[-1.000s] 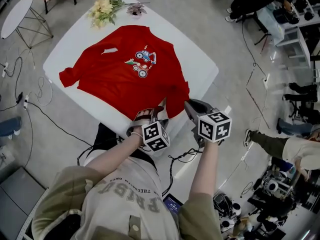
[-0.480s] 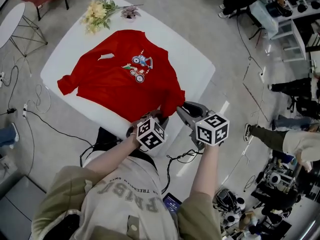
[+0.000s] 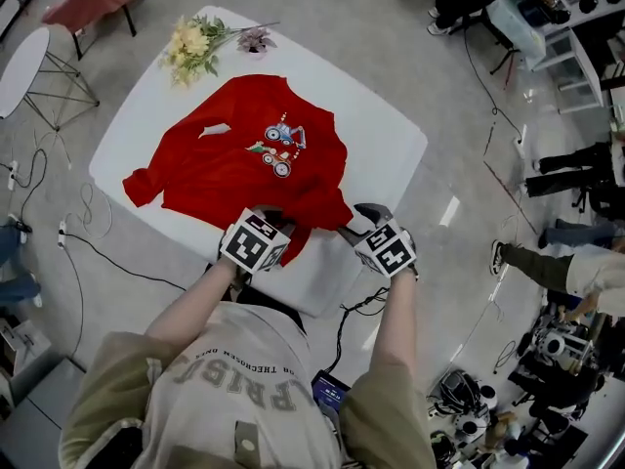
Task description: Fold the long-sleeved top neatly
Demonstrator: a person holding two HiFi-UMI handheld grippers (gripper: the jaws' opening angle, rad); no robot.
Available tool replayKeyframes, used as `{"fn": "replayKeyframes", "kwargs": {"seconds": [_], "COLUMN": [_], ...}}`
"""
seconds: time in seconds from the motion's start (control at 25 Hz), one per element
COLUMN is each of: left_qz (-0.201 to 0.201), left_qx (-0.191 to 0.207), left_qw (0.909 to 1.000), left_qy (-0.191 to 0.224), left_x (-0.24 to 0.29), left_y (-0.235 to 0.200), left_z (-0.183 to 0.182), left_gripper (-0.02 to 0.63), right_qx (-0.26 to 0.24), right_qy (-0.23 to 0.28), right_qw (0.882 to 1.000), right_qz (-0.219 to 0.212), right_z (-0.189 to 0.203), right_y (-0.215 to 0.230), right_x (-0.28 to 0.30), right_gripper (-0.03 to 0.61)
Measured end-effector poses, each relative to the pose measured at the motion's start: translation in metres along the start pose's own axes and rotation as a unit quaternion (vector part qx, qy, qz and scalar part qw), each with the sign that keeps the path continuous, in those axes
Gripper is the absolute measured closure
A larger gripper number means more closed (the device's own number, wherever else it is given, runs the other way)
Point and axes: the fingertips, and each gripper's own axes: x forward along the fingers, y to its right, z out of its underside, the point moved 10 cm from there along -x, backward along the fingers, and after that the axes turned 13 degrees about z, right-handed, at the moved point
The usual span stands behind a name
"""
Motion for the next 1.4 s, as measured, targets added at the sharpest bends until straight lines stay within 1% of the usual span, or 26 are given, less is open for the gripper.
{"fn": "replayKeyframes", "kwargs": {"seconds": [0.08,0.12,0.16,0.2,0.28,0.36,0.44,0.52,0.56,0.64,0.68,0.72,0.8,0.84,0.88,0.92,1.0,1.04,1.08,1.12,1.16,1.2,1.24,1.28,1.36,1.4], "left_qz": [0.002,0.004,0.007,0.009,0.011,0.013,0.012,0.01,0.01,0.012,0.014,0.017,0.024,0.026,0.026,0.025,0.017,0.012,0.009,0.009,0.011,0.012,0.013,0.014,0.023,0.031], "left_qx": [-0.003,-0.006,-0.009,-0.011,-0.012,-0.008,-0.003,0.003,0.008,0.024,0.036,0.052,0.094,0.121,0.151,0.184,0.246,0.27,0.287,0.298,0.304,0.307,0.309,0.308,0.297,0.29], "left_qw": [1.0,1.0,0.9999,0.9999,0.9999,0.9999,0.9999,0.9999,0.9998,0.9989,0.9978,0.996,0.9898,0.9847,0.9778,0.969,0.9468,0.9357,0.9259,0.918,0.9123,0.9088,0.9074,0.9077,0.9115,0.9126], "left_qy": [-0.001,0.0,0.001,0.002,0.002,0.001,-0.002,-0.01,-0.018,-0.039,-0.054,-0.07,-0.104,-0.122,-0.142,-0.163,-0.207,-0.227,-0.245,-0.261,-0.275,-0.282,-0.285,-0.285,-0.284,-0.287], "left_x": [-0.003,-0.003,-0.004,-0.004,-0.005,-0.006,-0.007,-0.009,-0.009,-0.009,-0.01,-0.011,-0.015,-0.019,-0.022,-0.025,-0.023,-0.018,-0.013,-0.009,-0.005,-0.004,-0.004,-0.005,-0.012,-0.016], "left_y": [-0.004,-0.007,-0.009,-0.011,-0.014,-0.016,-0.018,-0.021,-0.023,-0.024,-0.024,-0.022,-0.016,-0.012,-0.008,-0.004,0.001,0.002,0.003,0.003,0.005,0.006,0.007,0.008,0.009,0.011], "left_z": [-0.003,-0.005,-0.007,-0.008,-0.011,-0.015,-0.017,-0.017,-0.017,-0.013,-0.011,-0.007,0.003,0.01,0.018,0.026,0.042,0.05,0.056,0.062,0.067,0.07,0.072,0.073,0.076,0.078], "left_gripper": [0.586,0.586,0.588,0.588,0.588,0.587,0.586,0.586,0.586,0.583,0.573,0.541,0.441,0.409,0.385,0.368,0.356,0.356,0.356,0.356,0.358,0.37,0.399,0.436,0.521,0.548], "right_qx": [-0.028,-0.037,-0.047,-0.06,-0.096,-0.115,-0.096,-0.049,-0.021,0.036,0.061,0.083,0.128,0.15,0.171,0.19,0.223,0.238,0.252,0.265,0.277,0.287,0.296,0.304,0.316,0.322], "right_qy": [-0.007,-0.014,-0.025,-0.039,-0.068,-0.09,-0.093,-0.083,-0.079,-0.069,-0.063,-0.058,-0.047,-0.04,-0.033,-0.027,-0.017,-0.012,-0.008,-0.003,0.001,0.005,0.009,0.013,0.02,0.025], "right_qw": [0.999,0.998,0.997,0.995,0.991,0.988,0.991,0.994,0.995,0.995,0.994,0.992,0.988,0.986,0.983,0.98,0.974,0.971,0.967,0.964,0.961,0.958,0.955,0.953,0.948,0.946], "right_qz": [-0.028,-0.045,-0.059,-0.067,-0.059,-0.038,-0.032,-0.041,-0.05,-0.068,-0.072,-0.072,-0.067,-0.063,-0.057,-0.051,-0.036,-0.029,-0.022,-0.015,-0.008,-0.003,0.002,0.007,0.017,0.022], "right_z": [-0.014,-0.019,-0.022,-0.023,-0.021,-0.015,-0.012,-0.009,-0.007,0.0,0.005,0.011,0.025,0.032,0.039,0.045,0.057,0.061,0.065,0.067,0.069,0.07,0.071,0.071,0.072,0.072], "right_y": [-0.011,-0.016,-0.021,-0.026,-0.032,-0.032,-0.03,-0.026,-0.024,-0.023,-0.024,-0.025,-0.03,-0.034,-0.038,-0.042,-0.052,-0.058,-0.063,-0.069,-0.074,-0.079,-0.083,-0.088,-0.096,-0.099], "right_x": [0.007,0.01,0.013,0.017,0.027,0.034,0.032,0.022,0.017,0.003,-0.004,-0.012,-0.031,-0.041,-0.051,-0.061,-0.079,-0.087,-0.093,-0.099,-0.104,-0.11,-0.116,-0.122,-0.135,-0.142], "right_gripper": [0.35,0.336,0.247,0.241,0.241,0.255,0.368,0.48,0.506,0.515,0.517,0.518,0.518,0.518,0.518,0.518,0.518,0.518,0.518,0.518,0.518,0.518,0.518,0.518,0.518,0.518]}}
